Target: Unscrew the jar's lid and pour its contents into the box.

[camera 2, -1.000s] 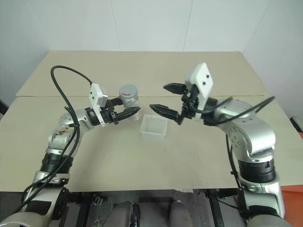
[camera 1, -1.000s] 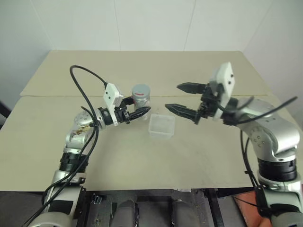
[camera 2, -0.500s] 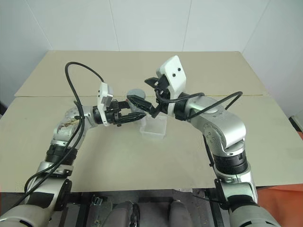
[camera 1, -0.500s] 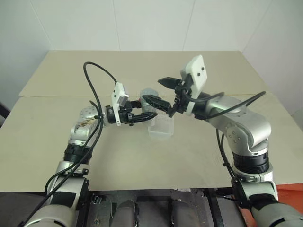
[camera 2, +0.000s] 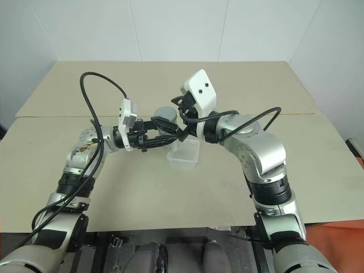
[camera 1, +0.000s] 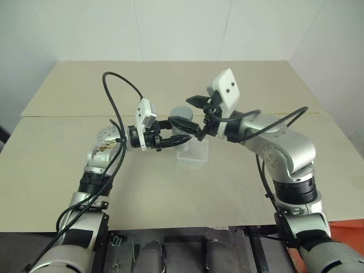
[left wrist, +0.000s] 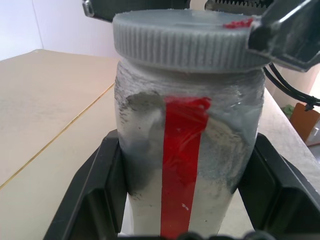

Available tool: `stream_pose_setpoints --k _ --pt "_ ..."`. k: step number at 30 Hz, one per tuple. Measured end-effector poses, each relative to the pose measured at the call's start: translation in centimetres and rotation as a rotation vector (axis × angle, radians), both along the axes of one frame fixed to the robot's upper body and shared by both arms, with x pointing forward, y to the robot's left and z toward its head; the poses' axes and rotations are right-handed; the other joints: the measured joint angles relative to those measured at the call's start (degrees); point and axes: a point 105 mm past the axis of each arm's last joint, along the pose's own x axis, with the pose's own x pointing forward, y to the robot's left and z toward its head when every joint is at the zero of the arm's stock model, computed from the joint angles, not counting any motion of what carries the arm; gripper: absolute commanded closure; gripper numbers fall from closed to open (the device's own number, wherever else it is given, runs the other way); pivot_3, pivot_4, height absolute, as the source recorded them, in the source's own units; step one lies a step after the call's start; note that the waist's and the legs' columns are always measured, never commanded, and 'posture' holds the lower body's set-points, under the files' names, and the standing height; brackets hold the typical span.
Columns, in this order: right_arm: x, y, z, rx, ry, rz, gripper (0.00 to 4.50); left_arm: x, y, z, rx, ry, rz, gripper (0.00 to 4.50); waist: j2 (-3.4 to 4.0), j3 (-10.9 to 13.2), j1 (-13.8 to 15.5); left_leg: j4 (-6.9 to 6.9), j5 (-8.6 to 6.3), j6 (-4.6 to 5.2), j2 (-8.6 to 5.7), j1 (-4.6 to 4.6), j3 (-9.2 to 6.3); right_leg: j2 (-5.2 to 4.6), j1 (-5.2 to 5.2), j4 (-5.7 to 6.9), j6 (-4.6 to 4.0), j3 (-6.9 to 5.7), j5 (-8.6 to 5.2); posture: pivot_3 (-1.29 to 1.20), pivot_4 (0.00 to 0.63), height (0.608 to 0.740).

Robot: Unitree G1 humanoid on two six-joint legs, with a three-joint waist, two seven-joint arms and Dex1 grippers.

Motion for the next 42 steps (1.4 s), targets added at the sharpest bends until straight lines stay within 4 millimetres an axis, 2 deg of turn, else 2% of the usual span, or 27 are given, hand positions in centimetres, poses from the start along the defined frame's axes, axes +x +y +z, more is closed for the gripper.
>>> stream_pose_setpoints --k 2,3,5,8,9,19,26,34,39,42 --pt "0.1 0.0 -0.1 -0.001 0.008 0.003 0.0 0.0 0.0 0.0 0.0 0.0 0.0 1.84 0.0 0.0 0.0 0.0 0.0 0.0 0.0 0.0 0.0 0.0 0.0 0.0 0.0 0.0 0.0 0.0 0.15 0.74" --pt "0.2 0.0 -0.2 -0.002 0.012 0.006 0.18 0.0 0.0 0.0 0.0 0.0 0.0 1.84 0.0 0.0 0.0 0.0 0.0 0.0 0.0 0.0 0.0 0.0 0.0 0.0 0.0 0.0 0.0 0.0 0.15 0.74" --pt "0.1 0.1 -0.2 -0.003 0.017 0.014 0.56 0.0 0.0 0.0 0.0 -0.001 0.001 1.84 0.0 0.0 0.0 0.0 0.0 0.0 0.01 0.0 0.0 0.0 -0.01 0.0 0.0 0.0 0.0 0.0 0.15 0.74" --pt "-0.1 0.5 -0.3 -0.005 0.021 0.037 1.54 0.1 0.1 0.1 -0.002 -0.002 0.011 1.84 0.0 0.0 0.0 0.0 0.0 0.0 0.01 0.0 0.0 0.0 -0.01 0.0 0.0 0.0 0.0 0.0 0.15 0.74" --pt "-0.1 0.6 -0.3 -0.003 0.023 0.039 1.69 0.1 0.1 0.1 -0.002 -0.003 0.013 1.84 0.0 0.0 0.0 0.0 0.0 0.0 0.01 0.0 0.0 0.0 -0.01 0.0 0.0 0.0 0.0 0.0 0.15 0.74" --pt "-0.5 0.6 -0.4 0.009 0.041 0.099 1.69 -0.3 0.2 0.0 0.001 -0.007 -0.01 1.84 0.0 0.0 0.0 0.0 0.0 0.0 0.0 -0.02 0.0 0.0 -0.02 0.0 0.0 0.0 0.0 0.0 0.15 0.74" --pt "-2.6 -1.2 -0.9 0.025 0.072 0.42 1.69 -2.7 -1.1 -0.3 0.032 -0.025 -0.199 1.84 0.0 0.0 0.0 0.0 -0.01 0.02 0.01 -0.01 0.0 0.02 0.03 -0.06 0.0 -0.01 0.0 0.0 0.15 0.74" --pt "-3.2 -1.1 -0.4 0.006 0.06 0.716 1.69 -4.3 -1.4 0.5 0.027 -0.057 -0.279 1.84 0.02 0.0 -0.3 0.0 -0.01 0.01 0.09 0.0 0.01 0.11 -0.01 -0.03 0.0 0.06 0.0 0.0 0.15 0.74" --pt "-3.3 -0.6 -1.0 0.005 0.042 0.805 1.69 -4.8 -0.9 0.1 0.049 -0.056 -0.283 1.84 0.02 0.0 -0.1 0.0 0.0 0.0 0.09 0.02 0.01 0.11 -0.01 0.0 0.0 0.04 0.0 0.0 0.15 0.74" --pt "-3.2 -0.1 -1.3 0.013 0.034 0.815 0.73 -4.7 -0.7 0.1 0.054 -0.051 -0.268 1.84 0.03 0.0 -0.1 0.01 0.0 -0.01 0.09 0.01 0.01 0.1 -0.02 0.0 0.0 0.04 0.0 0.0 0.15 0.74"
